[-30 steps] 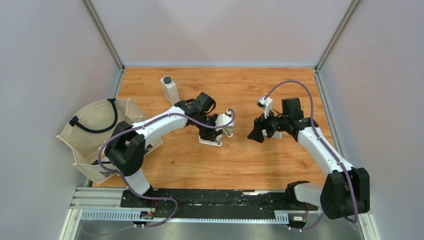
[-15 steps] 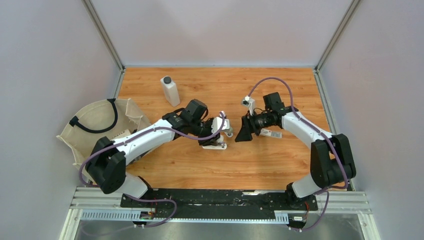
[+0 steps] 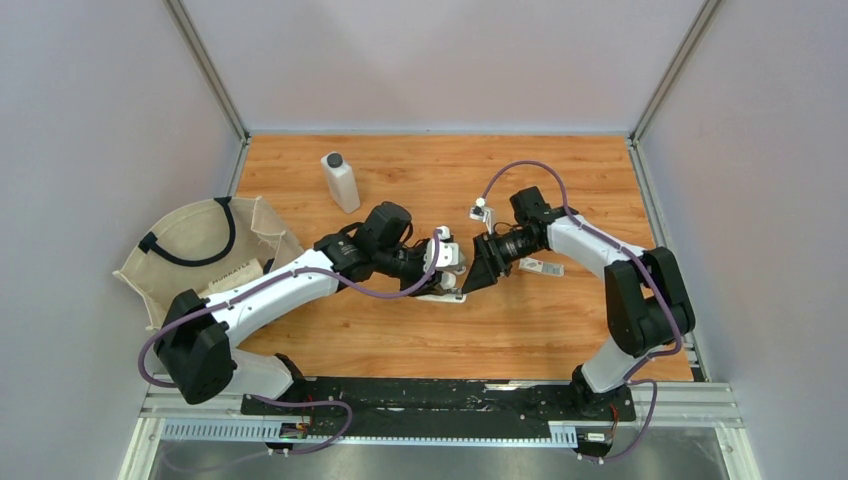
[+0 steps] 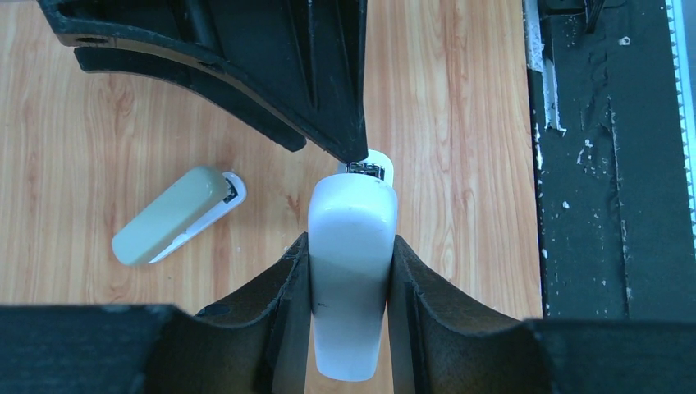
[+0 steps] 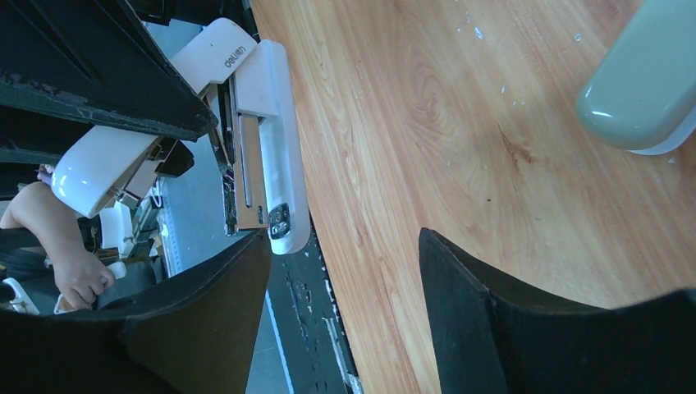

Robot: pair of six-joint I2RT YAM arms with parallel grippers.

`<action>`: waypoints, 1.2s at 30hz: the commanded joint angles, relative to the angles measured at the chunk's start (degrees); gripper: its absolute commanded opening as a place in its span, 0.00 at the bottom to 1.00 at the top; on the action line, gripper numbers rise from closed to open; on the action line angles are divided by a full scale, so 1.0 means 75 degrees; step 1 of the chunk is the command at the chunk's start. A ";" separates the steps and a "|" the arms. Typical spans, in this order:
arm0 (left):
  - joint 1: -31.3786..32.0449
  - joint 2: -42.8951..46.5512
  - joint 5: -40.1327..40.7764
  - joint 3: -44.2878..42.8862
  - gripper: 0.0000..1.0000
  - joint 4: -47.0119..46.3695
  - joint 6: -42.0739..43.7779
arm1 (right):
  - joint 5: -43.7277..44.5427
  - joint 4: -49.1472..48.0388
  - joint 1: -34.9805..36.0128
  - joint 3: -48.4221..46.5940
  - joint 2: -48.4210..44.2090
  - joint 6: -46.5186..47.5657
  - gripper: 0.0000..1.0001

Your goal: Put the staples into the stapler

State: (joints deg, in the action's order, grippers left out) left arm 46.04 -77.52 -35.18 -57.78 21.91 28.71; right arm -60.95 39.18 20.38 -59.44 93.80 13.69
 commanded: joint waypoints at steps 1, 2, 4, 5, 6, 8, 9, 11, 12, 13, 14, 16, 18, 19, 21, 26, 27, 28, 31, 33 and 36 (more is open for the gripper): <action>0.0013 0.0339 -0.0395 -0.0054 0.00 -0.0484 -0.0242 | -0.0299 0.0190 0.0095 -0.0266 0.0091 0.0260 0.69; 0.0013 0.0374 -0.0407 -0.0089 0.00 -0.0484 -0.0265 | -0.0230 0.0260 0.0095 -0.0301 0.0091 0.0295 0.68; 0.0013 0.0351 -0.0430 -0.0147 0.00 -0.0333 -0.0219 | 0.0004 0.0598 0.0095 -0.0464 -0.0002 0.0656 0.68; 0.0013 0.0363 -0.0465 -0.0159 0.00 -0.0227 -0.0172 | 0.0133 0.0693 0.0095 -0.0465 -0.0177 0.0867 0.68; 0.0013 0.0374 -0.0477 -0.0136 0.00 -0.0203 -0.0148 | 0.0262 0.0648 0.0095 -0.0372 -0.0399 0.1078 0.69; 0.0002 0.0433 -0.0571 -0.0054 0.00 -0.0226 -0.0160 | 0.0497 0.0100 0.0095 0.0036 -0.0972 0.1139 0.70; 0.0013 0.0456 -0.0641 -0.0008 0.00 -0.0261 -0.0218 | 0.0579 -0.0298 0.0095 0.0305 -0.1265 0.1139 0.70; 0.0002 0.0433 -0.0770 -0.0007 0.00 -0.0273 -0.0323 | 0.0708 -0.1049 0.0083 0.0717 -0.1840 0.1046 0.71; 0.0002 0.0410 -0.0805 -0.0030 0.00 -0.0262 -0.0370 | 0.0766 -0.1307 0.0095 0.0892 -0.2051 0.0999 0.70; 0.0002 0.0398 -0.0829 -0.0042 0.00 -0.0261 -0.0417 | 0.0837 -0.1542 0.0083 0.1010 -0.2262 0.0964 0.70; 0.0002 0.0375 -0.0852 -0.0031 0.00 -0.0285 -0.0453 | 0.0919 -0.1788 0.0083 0.1139 -0.2450 0.0905 0.70; 0.0002 0.0351 -0.0876 -0.0042 0.00 -0.0320 -0.0534 | 0.1106 -0.2292 0.0107 0.1385 -0.2954 0.0788 0.70; 0.0002 0.0304 -0.0876 -0.0042 0.00 -0.0332 -0.0581 | 0.1247 -0.2877 0.0118 0.1701 -0.3352 0.0729 0.69; 0.0002 0.0281 -0.0876 -0.0054 0.00 -0.0343 -0.0593 | 0.1317 -0.3158 0.0153 0.1865 -0.3563 0.0729 0.68; 0.0002 0.0199 -0.0829 -0.0019 0.00 -0.0343 -0.0605 | 0.1597 -0.3756 0.0293 0.2228 -0.3927 0.0775 0.68; 0.0002 0.0023 -0.0712 0.0086 0.00 -0.0460 -0.0594 | 0.1564 -0.4427 0.0821 0.2956 -0.4397 0.1711 0.70; -0.0010 -0.0012 -0.0689 0.0110 0.00 -0.0484 -0.0547 | 0.1576 -0.4404 0.0880 0.2945 -0.4304 0.1760 0.70; -0.0010 -0.0035 -0.0665 0.0110 0.00 -0.0496 -0.0535 | 0.1610 -0.4403 0.0938 0.2910 -0.4257 0.1749 0.70; 0.0002 -0.0141 -0.0583 0.0122 0.00 -0.0484 -0.0476 | 0.1634 -0.4520 0.1067 0.2851 -0.4128 0.1760 0.70; -0.0010 -0.0223 -0.0583 0.0099 0.00 -0.0484 -0.0488 | 0.1693 -0.4591 0.1184 0.2851 -0.4046 0.1784 0.68; 0.0002 -0.0223 -0.0630 0.0075 0.00 -0.0519 -0.0558 | 0.1693 -0.4579 0.1313 0.2839 -0.3824 0.1831 0.65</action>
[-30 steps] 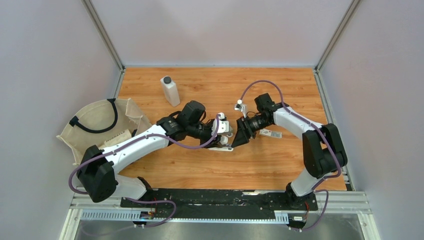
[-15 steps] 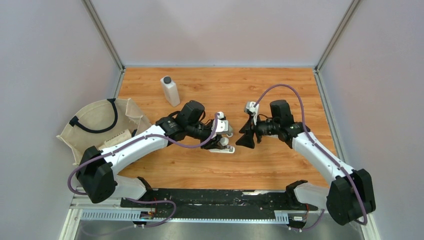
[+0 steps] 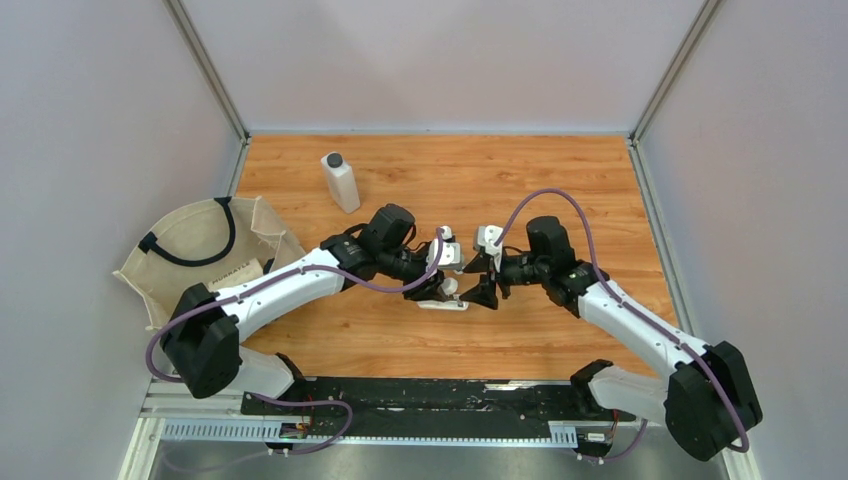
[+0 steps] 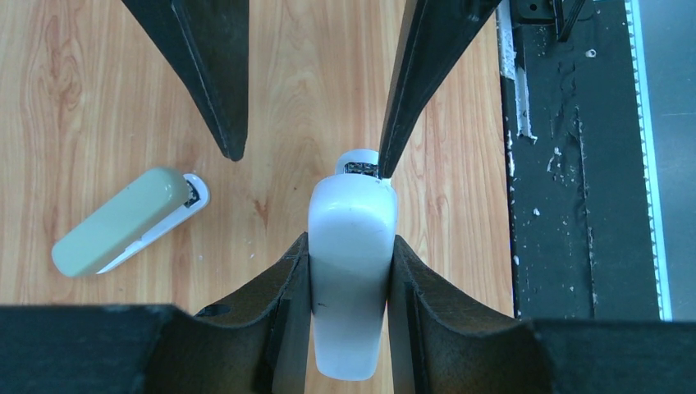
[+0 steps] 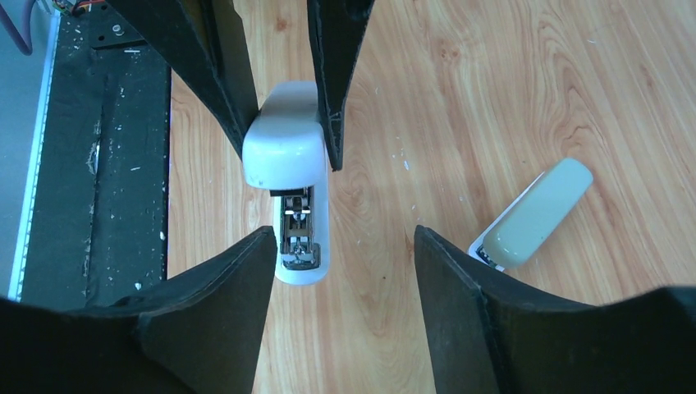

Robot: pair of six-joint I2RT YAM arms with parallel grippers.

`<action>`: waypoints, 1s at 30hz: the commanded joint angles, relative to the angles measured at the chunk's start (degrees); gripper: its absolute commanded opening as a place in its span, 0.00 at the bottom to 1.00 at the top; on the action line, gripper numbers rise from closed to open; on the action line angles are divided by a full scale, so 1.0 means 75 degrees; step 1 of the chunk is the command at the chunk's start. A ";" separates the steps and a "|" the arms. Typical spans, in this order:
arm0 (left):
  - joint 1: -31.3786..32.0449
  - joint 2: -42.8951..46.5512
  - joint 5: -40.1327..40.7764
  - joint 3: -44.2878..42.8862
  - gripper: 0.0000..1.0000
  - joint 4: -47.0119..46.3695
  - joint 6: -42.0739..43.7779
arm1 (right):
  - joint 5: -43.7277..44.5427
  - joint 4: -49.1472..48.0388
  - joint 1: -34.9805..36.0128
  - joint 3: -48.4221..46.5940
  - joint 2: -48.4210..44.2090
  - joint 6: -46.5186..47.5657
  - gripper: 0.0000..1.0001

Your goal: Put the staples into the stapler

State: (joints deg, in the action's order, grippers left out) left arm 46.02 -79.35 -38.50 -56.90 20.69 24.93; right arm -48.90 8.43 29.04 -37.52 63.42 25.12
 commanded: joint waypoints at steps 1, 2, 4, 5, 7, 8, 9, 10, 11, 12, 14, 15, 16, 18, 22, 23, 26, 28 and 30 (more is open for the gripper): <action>-0.0007 0.0022 -0.0198 -0.0053 0.00 -0.0368 -0.0077 | 0.0041 -0.0456 0.0171 -0.0084 0.0297 0.0341 0.61; -0.0007 0.0033 -0.0199 -0.0053 0.00 -0.0403 -0.0089 | 0.0005 -0.0421 0.0183 -0.0072 0.0356 0.0353 0.58; -0.0019 0.0045 -0.0234 -0.0053 0.00 -0.0450 -0.0124 | -0.0007 -0.0432 0.0195 -0.0048 0.0438 0.0365 0.56; -0.0019 0.0033 -0.0269 -0.0065 0.00 -0.0461 -0.0159 | -0.0018 -0.0432 0.0206 -0.0048 0.0474 0.0377 0.56; -0.0030 -0.0013 -0.0304 -0.0077 0.00 -0.0485 -0.0195 | -0.0053 -0.0420 0.0265 -0.0072 0.0532 0.0365 0.55; -0.0042 -0.0037 -0.0292 -0.0100 0.00 -0.0485 -0.0195 | -0.0100 -0.0386 0.0277 -0.0095 0.0556 0.0377 0.54; -0.0054 -0.0083 -0.0327 -0.0112 0.00 -0.0531 -0.0206 | -0.0158 -0.0350 0.0312 -0.0095 0.0568 0.0377 0.54; -0.0054 -0.0095 -0.0316 -0.0100 0.00 -0.0555 -0.0253 | -0.0205 -0.0338 0.0335 -0.0095 0.0568 0.0377 0.54; -0.0066 -0.0119 -0.0327 -0.0100 0.00 -0.0578 -0.0265 | -0.0229 -0.0315 0.0347 -0.0107 0.0556 0.0377 0.54; -0.0077 -0.0131 -0.0327 -0.0100 0.00 -0.0613 -0.0265 | -0.0253 -0.0303 0.0359 -0.0095 0.0544 0.0388 0.54; -0.0089 -0.0154 -0.0339 -0.0077 0.00 -0.0649 -0.0288 | -0.0311 -0.0292 0.0359 -0.0072 0.0544 0.0377 0.54; -0.0089 -0.0154 -0.0316 -0.0054 0.00 -0.0661 -0.0277 | -0.0346 -0.0291 0.0370 -0.0072 0.0556 0.0365 0.54; -0.0112 -0.0177 -0.0304 -0.0042 0.00 -0.0684 -0.0277 | -0.0393 -0.0268 0.0371 -0.0072 0.0579 0.0365 0.53; -0.0182 -0.0189 -0.0362 -0.0030 0.00 -0.0754 -0.0370 | -0.0452 -0.0198 0.0371 -0.0084 0.0626 0.0377 0.51; -0.0288 -0.0201 -0.0339 0.0029 0.00 -0.0813 -0.0382 | -0.0534 -0.0162 0.0382 -0.0096 0.0580 0.0365 0.49; -0.0300 -0.0201 -0.0351 0.0040 0.00 -0.0813 -0.0394 | -0.0557 -0.0163 0.0382 -0.0084 0.0603 0.0353 0.48; -0.0323 -0.0166 -0.0421 0.0029 0.00 -0.0836 -0.0441 | -0.0523 -0.0163 0.0382 -0.0095 0.0755 0.0365 0.45; -0.0323 -0.0154 -0.0456 0.0017 0.00 -0.0860 -0.0464 | -0.0452 -0.0163 0.0382 -0.0119 0.0884 0.0365 0.42; -0.0323 -0.0142 -0.0480 -0.0006 0.00 -0.0872 -0.0499 | -0.0417 -0.0174 0.0382 -0.0130 0.0977 0.0365 0.41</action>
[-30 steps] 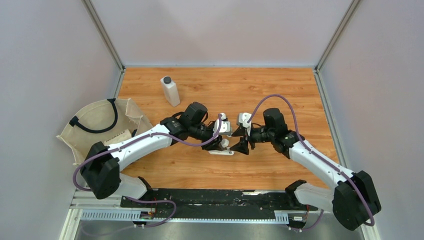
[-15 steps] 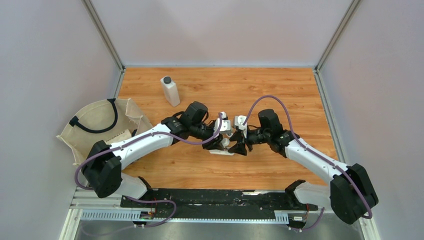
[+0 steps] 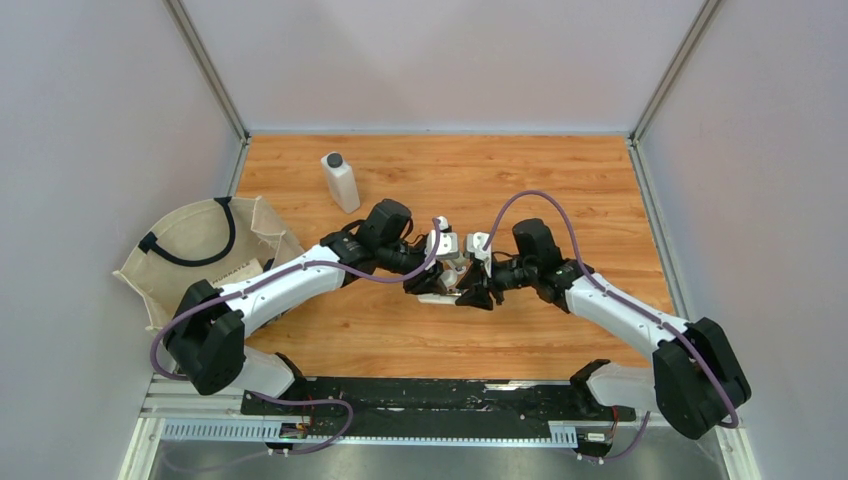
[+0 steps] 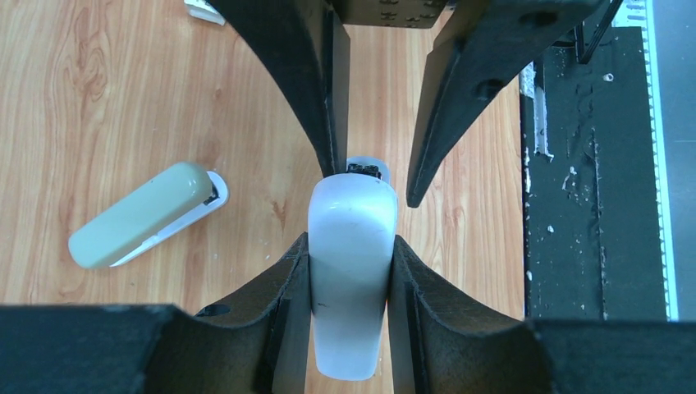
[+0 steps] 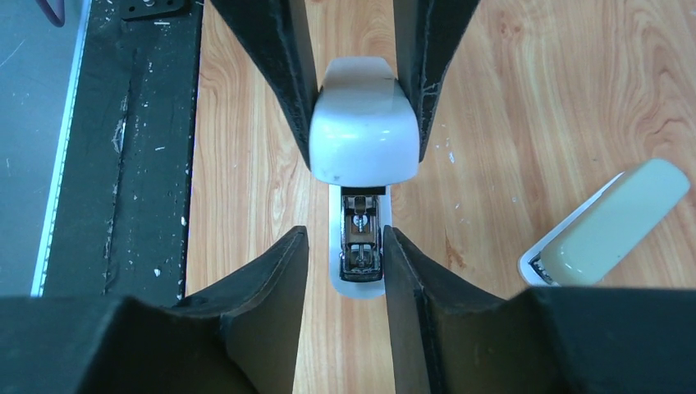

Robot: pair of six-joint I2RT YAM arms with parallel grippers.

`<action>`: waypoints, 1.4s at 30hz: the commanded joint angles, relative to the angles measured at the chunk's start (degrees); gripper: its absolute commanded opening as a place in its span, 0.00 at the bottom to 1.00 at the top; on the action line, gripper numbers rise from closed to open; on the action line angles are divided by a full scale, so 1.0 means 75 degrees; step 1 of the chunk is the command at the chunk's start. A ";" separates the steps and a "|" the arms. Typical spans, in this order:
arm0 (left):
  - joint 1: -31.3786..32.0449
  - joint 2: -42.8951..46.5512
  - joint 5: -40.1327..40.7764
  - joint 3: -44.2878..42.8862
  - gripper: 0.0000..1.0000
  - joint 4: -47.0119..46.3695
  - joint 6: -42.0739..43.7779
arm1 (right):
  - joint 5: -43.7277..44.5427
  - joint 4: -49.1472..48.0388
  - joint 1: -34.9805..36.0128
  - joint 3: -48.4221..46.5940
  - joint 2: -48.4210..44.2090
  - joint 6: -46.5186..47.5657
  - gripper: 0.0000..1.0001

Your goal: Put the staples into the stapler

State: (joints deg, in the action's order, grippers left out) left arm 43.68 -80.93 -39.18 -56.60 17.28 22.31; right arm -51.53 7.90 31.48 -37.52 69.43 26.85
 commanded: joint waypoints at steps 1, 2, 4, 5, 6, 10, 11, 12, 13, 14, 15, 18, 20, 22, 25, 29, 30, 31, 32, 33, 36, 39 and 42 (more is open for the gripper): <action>-0.0023 0.0079 -0.0413 -0.0047 0.00 -0.0429 -0.0161 | -0.0044 -0.0104 0.0056 -0.0130 0.0223 0.0135 0.41; -0.0012 0.0079 -0.0413 -0.0059 0.00 -0.0440 -0.0161 | -0.0009 -0.0127 0.0056 -0.0130 0.0258 0.0146 0.41; -0.0023 0.0102 -0.0460 -0.0059 0.00 -0.0452 -0.0185 | 0.0131 -0.0174 0.0056 -0.0107 0.0340 0.0135 0.41; -0.0012 0.0126 -0.0506 -0.0059 0.00 -0.0475 -0.0185 | 0.0190 -0.0221 0.0056 -0.0095 0.0364 0.0146 0.42; -0.0012 0.0149 -0.0541 -0.0047 0.00 -0.0487 -0.0185 | 0.0249 -0.0245 0.0056 -0.0084 0.0376 0.0146 0.42; -0.0012 0.0196 -0.0589 0.0011 0.00 -0.0616 -0.0255 | 0.0249 -0.0350 0.0056 -0.0025 0.0411 0.0135 0.34; -0.0035 0.0219 -0.0577 0.0069 0.00 -0.0686 -0.0290 | 0.0238 -0.0350 0.0056 -0.0002 0.0434 0.0135 0.32; -0.0047 0.0266 -0.0600 0.0082 0.00 -0.0768 -0.0325 | 0.0238 -0.0316 0.0056 -0.0002 0.0469 0.0158 0.29; -0.0082 0.0267 -0.0600 0.0128 0.00 -0.0815 -0.0326 | 0.0214 -0.0257 0.0056 -0.0002 0.0516 0.0228 0.27; -0.0094 0.0278 -0.0600 0.0128 0.00 -0.0827 -0.0337 | 0.0214 -0.0222 0.0056 -0.0013 0.0563 0.0263 0.25; -0.0117 0.0302 -0.0612 0.0140 0.00 -0.0827 -0.0349 | 0.0214 -0.0175 0.0056 -0.0025 0.0598 0.0298 0.24; -0.0245 0.0372 -0.0694 0.0210 0.00 -0.1002 -0.0489 | 0.0214 -0.0151 0.0056 -0.0013 0.0668 0.0334 0.19; -0.0339 0.0430 -0.0729 0.0315 0.00 -0.1201 -0.0606 | 0.0249 -0.0151 0.0056 -0.0013 0.0739 0.0322 0.17; -0.0445 0.0477 -0.0741 0.0444 0.00 -0.1354 -0.0689 | 0.0343 -0.0151 0.0056 0.0010 0.0821 0.0346 0.16; -0.0620 0.0559 -0.0776 0.0713 0.00 -0.1751 -0.0841 | 0.0495 -0.0315 0.0056 0.0080 0.0903 0.0217 0.16; -0.0796 0.0700 -0.0834 0.1194 0.00 -0.2535 -0.1133 | 0.0788 -0.0479 0.0068 -0.0036 0.1113 -0.0088 0.08; -0.0843 0.0747 -0.0881 0.1299 0.00 -0.2758 -0.1227 | 0.0893 -0.0526 0.0079 -0.0072 0.1160 -0.0181 0.06; -0.0890 0.0782 -0.0928 0.1416 0.00 -0.2993 -0.1321 | 0.0963 -0.0526 0.0103 -0.0095 0.1196 -0.0205 0.01; -0.0949 0.0840 -0.0975 0.1534 0.00 -0.3192 -0.1403 | 0.1045 -0.0526 0.0138 -0.0119 0.1231 -0.0240 0.00; -0.1019 0.0910 -0.1022 0.1651 0.00 -0.3438 -0.1496 | 0.1104 -0.0515 0.0173 -0.0142 0.1254 -0.0229 0.00; -0.1253 0.1121 -0.1104 0.2131 0.00 -0.4572 -0.1999 | 0.1280 -0.0514 0.0267 -0.0166 0.1313 -0.0252 0.00; -0.1569 0.1227 -0.1128 0.2612 0.00 -0.5921 -0.2807 | 0.1432 -0.0620 0.0267 -0.0142 0.1302 -0.0357 0.00; -0.1874 0.1309 -0.1163 0.2823 0.00 -0.6708 -0.3359 | 0.1503 -0.0632 0.0267 -0.0189 0.1243 -0.0463 0.00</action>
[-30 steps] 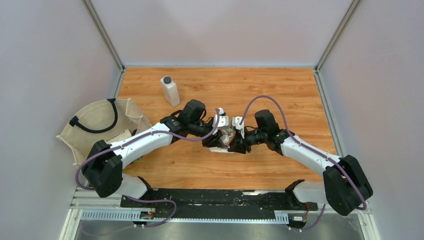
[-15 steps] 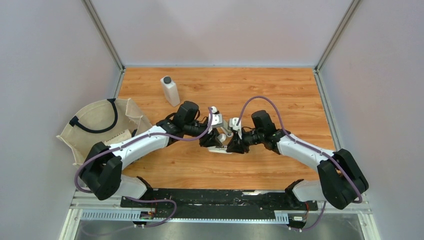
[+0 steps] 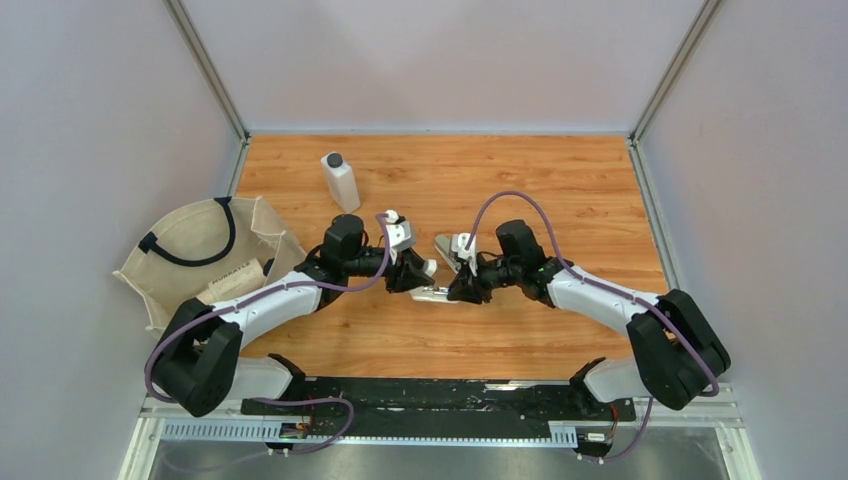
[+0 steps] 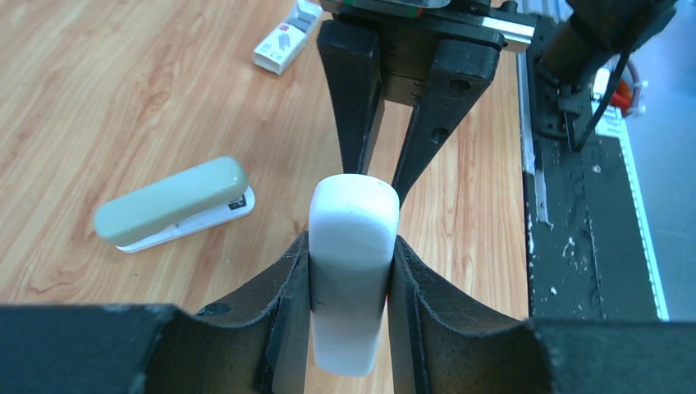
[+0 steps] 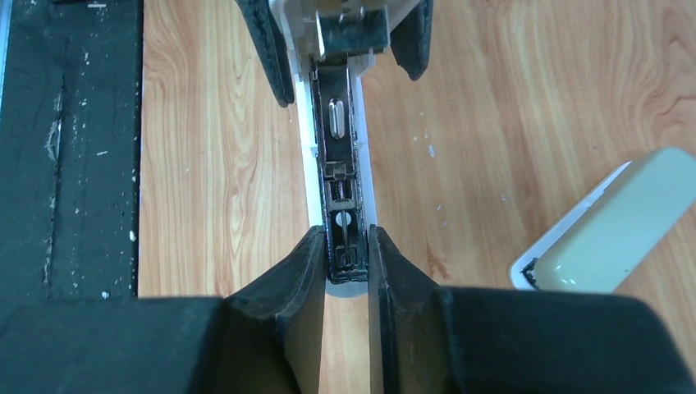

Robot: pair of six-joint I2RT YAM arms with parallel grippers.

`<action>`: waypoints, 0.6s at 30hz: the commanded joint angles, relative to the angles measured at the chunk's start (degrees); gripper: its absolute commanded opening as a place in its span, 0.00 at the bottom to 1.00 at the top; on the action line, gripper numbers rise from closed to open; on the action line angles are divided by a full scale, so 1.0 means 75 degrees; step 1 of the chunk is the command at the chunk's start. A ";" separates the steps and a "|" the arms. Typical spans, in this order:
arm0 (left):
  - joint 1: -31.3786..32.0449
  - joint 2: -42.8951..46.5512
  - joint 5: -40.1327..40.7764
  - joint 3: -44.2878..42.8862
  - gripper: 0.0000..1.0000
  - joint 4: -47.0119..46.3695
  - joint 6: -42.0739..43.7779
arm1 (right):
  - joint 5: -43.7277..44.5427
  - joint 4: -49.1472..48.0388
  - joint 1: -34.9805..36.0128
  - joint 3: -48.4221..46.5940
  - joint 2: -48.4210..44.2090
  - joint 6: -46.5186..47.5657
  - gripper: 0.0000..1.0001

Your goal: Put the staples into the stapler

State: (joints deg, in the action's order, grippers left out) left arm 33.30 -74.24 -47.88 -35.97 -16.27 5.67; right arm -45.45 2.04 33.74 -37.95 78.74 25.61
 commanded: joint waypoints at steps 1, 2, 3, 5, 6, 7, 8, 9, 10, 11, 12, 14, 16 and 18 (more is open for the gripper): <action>-0.0560 0.0464 -0.0003 0.0131 0.00 -0.2480 -0.1271 | 0.0693 0.0115 -0.0033 -0.0131 -0.0022 -0.0366 0.00; -0.0642 0.0511 -0.0003 0.0213 0.00 -0.2703 -0.1411 | 0.0670 0.0056 -0.0033 -0.0131 -0.0068 -0.0425 0.00; -0.0713 0.0570 -0.0015 0.0271 0.00 -0.3030 -0.1563 | 0.0612 0.0056 -0.0033 -0.0142 -0.0104 -0.0507 0.00; -0.0842 0.0663 -0.0061 0.0354 0.00 -0.3442 -0.1856 | 0.0518 0.0032 -0.0033 -0.0166 -0.0186 -0.0625 0.00; -0.0900 0.0699 -0.0085 0.0354 0.00 -0.3618 -0.1997 | 0.0459 0.0021 -0.0033 -0.0178 -0.0221 -0.0671 0.00; -0.0947 0.0711 -0.0120 0.0366 0.00 -0.3782 -0.2138 | 0.0424 -0.0003 -0.0045 -0.0189 -0.0244 -0.0718 0.00; -0.1006 0.0746 -0.0167 0.0366 0.00 -0.3946 -0.2301 | 0.0377 -0.0015 -0.0033 -0.0178 -0.0291 -0.0742 0.00; -0.1064 0.0758 -0.0213 0.0389 0.00 -0.4203 -0.2466 | 0.0319 -0.0038 -0.0045 -0.0178 -0.0315 -0.0754 0.00; -0.1134 0.0769 -0.0226 0.0412 0.00 -0.4449 -0.2734 | 0.0237 -0.0050 -0.0033 -0.0166 -0.0373 -0.0777 0.00; -0.1182 0.0781 -0.0237 0.0436 0.00 -0.4765 -0.2980 | 0.0143 -0.0061 -0.0033 -0.0154 -0.0397 -0.0824 0.00; -0.1240 0.0793 -0.0261 0.0436 0.00 -0.5046 -0.3180 | 0.0084 -0.0073 -0.0033 -0.0166 -0.0443 -0.0859 0.00; -0.1311 0.0805 -0.0284 0.0436 0.00 -0.5469 -0.3532 | -0.0010 -0.0108 -0.0033 -0.0166 -0.0502 -0.0941 0.00; -0.1358 0.0805 -0.0296 0.0401 0.00 -0.5762 -0.3872 | -0.0092 -0.0167 -0.0033 -0.0154 -0.0584 -0.1000 0.00; -0.1393 0.0805 -0.0249 0.0389 0.00 -0.6079 -0.4165 | -0.0162 -0.0202 -0.0033 -0.0131 -0.0678 -0.1151 0.00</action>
State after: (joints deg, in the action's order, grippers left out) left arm 24.91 -71.35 -54.08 -31.16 -44.64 -18.11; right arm -46.89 -3.20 33.56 -39.59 74.70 19.27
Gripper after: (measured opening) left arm 0.409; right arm 0.228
